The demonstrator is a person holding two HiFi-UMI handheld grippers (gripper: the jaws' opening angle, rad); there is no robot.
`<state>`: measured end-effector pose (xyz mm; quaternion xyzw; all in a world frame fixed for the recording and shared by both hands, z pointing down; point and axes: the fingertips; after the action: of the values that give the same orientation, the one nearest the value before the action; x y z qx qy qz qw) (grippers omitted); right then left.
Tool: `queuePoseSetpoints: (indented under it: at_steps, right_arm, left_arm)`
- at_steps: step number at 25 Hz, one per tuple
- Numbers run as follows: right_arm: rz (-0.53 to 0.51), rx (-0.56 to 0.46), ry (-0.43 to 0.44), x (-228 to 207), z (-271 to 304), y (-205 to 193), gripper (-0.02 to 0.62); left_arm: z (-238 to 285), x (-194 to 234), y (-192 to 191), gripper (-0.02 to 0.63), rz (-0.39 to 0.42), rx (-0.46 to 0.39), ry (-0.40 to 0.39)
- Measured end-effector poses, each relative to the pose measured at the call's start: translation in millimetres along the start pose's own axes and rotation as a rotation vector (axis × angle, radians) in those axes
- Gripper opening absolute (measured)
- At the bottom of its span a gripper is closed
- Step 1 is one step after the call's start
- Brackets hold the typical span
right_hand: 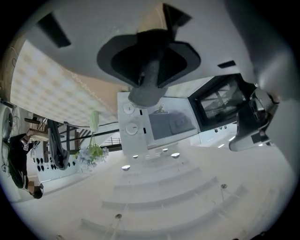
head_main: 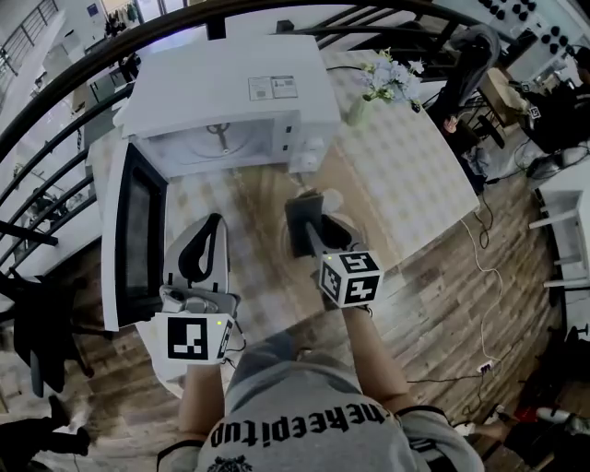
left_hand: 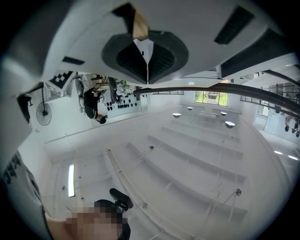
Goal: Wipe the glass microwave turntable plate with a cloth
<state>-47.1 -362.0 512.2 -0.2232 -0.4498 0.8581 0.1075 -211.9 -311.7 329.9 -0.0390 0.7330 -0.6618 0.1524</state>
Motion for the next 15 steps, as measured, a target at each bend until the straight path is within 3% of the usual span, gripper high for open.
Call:
queuePoseSetpoints:
  at_steps: [8, 15]
  right_arm:
    - [-0.034, 0.141, -0.047, -1, 50, -37, 0.124]
    - [-0.126, 0.288, -0.079, 3, 89, -73, 0.123]
  left_arm:
    - [4, 9, -17, 0.011, -0.013, 0.019, -0.011]
    - [7, 22, -30, 0.011, -0.021, 0.048, 0.009]
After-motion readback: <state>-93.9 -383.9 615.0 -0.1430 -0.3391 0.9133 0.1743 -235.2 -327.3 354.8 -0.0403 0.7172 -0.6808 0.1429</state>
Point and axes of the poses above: the fingertips, and each gripper's own axes: z forward along the fingers, x to its left, y out of its top, and after that the axes turned 7 degrees about z, right-handed
